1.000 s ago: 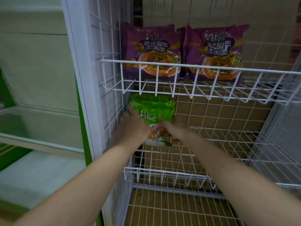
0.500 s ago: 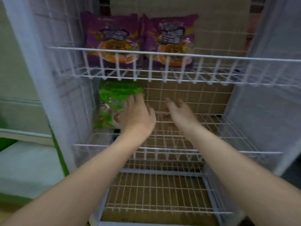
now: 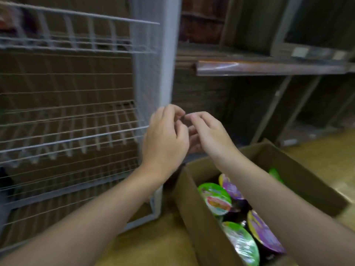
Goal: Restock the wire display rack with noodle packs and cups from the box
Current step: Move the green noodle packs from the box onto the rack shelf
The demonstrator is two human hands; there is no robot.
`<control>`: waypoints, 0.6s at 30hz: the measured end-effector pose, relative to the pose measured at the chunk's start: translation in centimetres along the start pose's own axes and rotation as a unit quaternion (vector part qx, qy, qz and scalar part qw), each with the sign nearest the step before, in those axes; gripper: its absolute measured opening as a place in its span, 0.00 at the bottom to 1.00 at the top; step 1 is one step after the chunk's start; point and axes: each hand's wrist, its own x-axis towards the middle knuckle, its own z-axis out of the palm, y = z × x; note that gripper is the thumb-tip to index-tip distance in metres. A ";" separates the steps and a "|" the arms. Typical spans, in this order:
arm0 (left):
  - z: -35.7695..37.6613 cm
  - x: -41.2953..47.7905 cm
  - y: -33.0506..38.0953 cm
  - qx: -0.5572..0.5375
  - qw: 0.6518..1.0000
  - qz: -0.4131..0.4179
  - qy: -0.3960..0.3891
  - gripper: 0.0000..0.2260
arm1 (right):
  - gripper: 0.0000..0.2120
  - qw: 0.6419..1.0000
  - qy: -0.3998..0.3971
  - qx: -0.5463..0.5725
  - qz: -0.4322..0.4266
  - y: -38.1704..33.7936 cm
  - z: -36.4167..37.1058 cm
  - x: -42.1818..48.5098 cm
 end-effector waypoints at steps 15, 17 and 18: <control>20.7 -5.8 7.7 0.037 0.970 0.053 -0.234 0.06 | 0.09 0.980 0.124 -0.091 0.123 15.4 -22.4 -1.9; 21.6 -6.3 6.6 0.062 0.955 0.091 -0.276 0.07 | 0.10 0.973 0.133 -0.109 0.154 17.5 -23.4 -1.8; 22.1 -6.5 5.9 0.065 0.949 0.099 -0.292 0.07 | 0.11 0.969 0.141 -0.113 0.168 18.7 -23.8 -1.6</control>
